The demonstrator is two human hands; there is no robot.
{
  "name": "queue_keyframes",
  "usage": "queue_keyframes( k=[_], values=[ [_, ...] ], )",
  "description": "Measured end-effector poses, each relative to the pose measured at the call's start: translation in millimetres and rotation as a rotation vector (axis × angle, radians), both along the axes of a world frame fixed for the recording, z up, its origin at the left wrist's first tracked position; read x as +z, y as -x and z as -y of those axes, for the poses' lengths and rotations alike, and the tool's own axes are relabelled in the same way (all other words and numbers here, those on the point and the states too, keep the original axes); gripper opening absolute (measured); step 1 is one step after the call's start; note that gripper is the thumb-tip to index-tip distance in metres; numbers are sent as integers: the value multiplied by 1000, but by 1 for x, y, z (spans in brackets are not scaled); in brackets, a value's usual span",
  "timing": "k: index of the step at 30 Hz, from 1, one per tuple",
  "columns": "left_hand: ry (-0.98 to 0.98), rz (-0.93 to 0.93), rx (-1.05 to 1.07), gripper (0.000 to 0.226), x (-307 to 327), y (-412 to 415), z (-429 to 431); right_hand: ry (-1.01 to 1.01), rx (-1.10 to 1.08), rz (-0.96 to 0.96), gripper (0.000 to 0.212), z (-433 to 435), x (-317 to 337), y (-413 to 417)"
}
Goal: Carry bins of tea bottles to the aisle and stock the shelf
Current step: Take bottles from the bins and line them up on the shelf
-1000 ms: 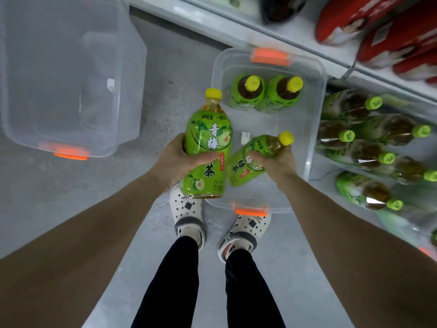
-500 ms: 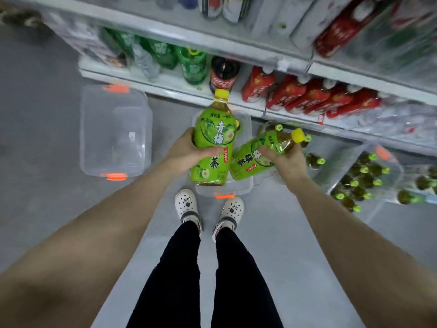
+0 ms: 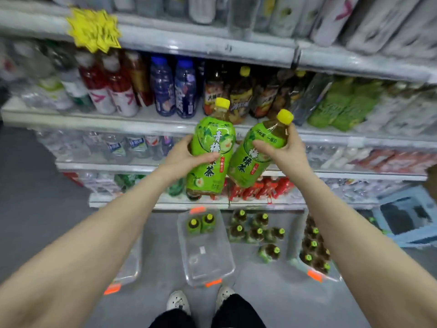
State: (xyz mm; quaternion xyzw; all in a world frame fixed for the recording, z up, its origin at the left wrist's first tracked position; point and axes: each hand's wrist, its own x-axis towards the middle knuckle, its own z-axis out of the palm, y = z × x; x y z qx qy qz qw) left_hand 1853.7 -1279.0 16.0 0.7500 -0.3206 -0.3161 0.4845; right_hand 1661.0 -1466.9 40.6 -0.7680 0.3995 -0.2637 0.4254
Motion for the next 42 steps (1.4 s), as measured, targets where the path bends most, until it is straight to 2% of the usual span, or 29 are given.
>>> queue_keyframes(
  k=[2,7,13,17,20,23,25,27,29,34,42],
  values=[
    [73,41,-8,117,38,-1,5,78,23,42,83,0,41,1],
    [234,83,-16,89,114,-3,19,244,14,148,75,3,126,7],
    [428,158,-23,100,211,-1,42,410,43,294,65,15,237,12],
    [497,242,15,90,264,4,60,478,101,356,66,34,304,11],
    [554,246,43,84,297,2,78,540,175,397,57,55,351,5],
    [609,244,103,81,325,-4,97,564,247,451,61,82,391,-7],
    [628,267,172,89,344,-10,109,553,287,461,62,101,415,-19],
    [640,305,235,119,360,-17,119,557,325,462,74,120,435,-35],
    [660,334,283,126,376,-20,126,562,352,469,83,138,451,-53],
    [696,342,336,119,406,-36,146,563,413,461,74,178,468,-105],
    [692,342,379,104,417,-60,169,499,392,387,106,241,458,-176]
  ],
)
